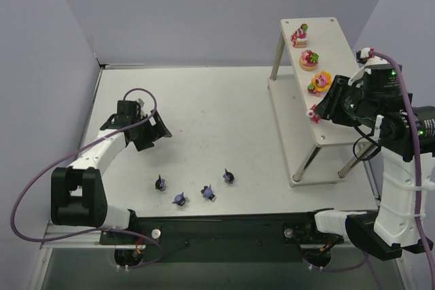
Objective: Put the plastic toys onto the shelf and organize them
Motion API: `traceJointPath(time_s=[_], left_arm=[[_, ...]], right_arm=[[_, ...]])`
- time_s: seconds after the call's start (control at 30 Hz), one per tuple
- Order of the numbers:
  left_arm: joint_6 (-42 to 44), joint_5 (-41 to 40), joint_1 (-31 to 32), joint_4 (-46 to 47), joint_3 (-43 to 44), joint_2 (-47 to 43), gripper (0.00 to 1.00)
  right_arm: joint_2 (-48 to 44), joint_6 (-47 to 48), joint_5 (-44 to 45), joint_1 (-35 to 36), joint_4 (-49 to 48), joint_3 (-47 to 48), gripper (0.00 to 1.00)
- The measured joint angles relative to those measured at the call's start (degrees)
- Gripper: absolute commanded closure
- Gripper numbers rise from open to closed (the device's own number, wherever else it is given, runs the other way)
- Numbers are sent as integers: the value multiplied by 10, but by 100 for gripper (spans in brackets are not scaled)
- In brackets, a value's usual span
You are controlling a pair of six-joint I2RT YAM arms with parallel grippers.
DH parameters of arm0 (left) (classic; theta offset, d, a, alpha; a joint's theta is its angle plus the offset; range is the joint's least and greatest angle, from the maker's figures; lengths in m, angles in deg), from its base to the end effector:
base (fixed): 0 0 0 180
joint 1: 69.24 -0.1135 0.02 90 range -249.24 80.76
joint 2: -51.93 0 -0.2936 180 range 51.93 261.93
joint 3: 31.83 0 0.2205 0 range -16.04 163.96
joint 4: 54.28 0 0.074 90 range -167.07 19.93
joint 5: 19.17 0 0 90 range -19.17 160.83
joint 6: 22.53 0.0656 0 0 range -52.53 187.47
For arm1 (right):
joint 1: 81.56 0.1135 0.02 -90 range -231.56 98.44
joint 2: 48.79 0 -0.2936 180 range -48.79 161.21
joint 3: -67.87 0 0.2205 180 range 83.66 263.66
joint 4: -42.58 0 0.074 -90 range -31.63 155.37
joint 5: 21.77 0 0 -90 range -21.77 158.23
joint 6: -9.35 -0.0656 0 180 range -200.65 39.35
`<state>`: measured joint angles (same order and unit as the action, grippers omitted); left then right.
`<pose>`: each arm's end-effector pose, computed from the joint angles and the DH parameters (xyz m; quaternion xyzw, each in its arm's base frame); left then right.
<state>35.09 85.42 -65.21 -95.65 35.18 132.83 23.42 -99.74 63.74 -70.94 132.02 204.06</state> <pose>0.2641 -0.0352 0.2375 -0.1951 0.9271 -0.2076 0.2434 0.1493 0.0332 0.5313 0.0415 0.8441 0.1688 0.5072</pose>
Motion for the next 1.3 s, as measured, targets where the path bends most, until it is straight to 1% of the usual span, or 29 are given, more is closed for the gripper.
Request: traceJointPath(time_s=[0.23, 0.4, 0.6, 0.7, 0.9, 1.1, 1.27, 1.3], left_arm=[[0, 8, 0, 6, 0, 5, 5], [-1, 14, 0, 12, 0, 5, 5], [-2, 21, 0, 27, -12, 5, 5], [-2, 23, 0, 27, -16, 5, 5], [-2, 24, 0, 28, -17, 5, 5], [-2, 24, 0, 31, -20, 5, 5], [-2, 24, 0, 33, -20, 5, 5], [-2, 24, 0, 33, -20, 5, 5]], right_arm=[[-3, 12, -61, -36, 3, -8, 94], [-16, 14, -102, -80, 2, -23, 92], [-25, 14, -129, -122, 8, -28, 92], [-28, 14, -133, -126, 5, -33, 92], [-28, 12, -127, -128, 3, -34, 87], [-16, 13, -100, -129, 8, -17, 82], [-1, 14, -96, -129, 4, -10, 77], [0, 14, -97, -129, 4, -10, 72]])
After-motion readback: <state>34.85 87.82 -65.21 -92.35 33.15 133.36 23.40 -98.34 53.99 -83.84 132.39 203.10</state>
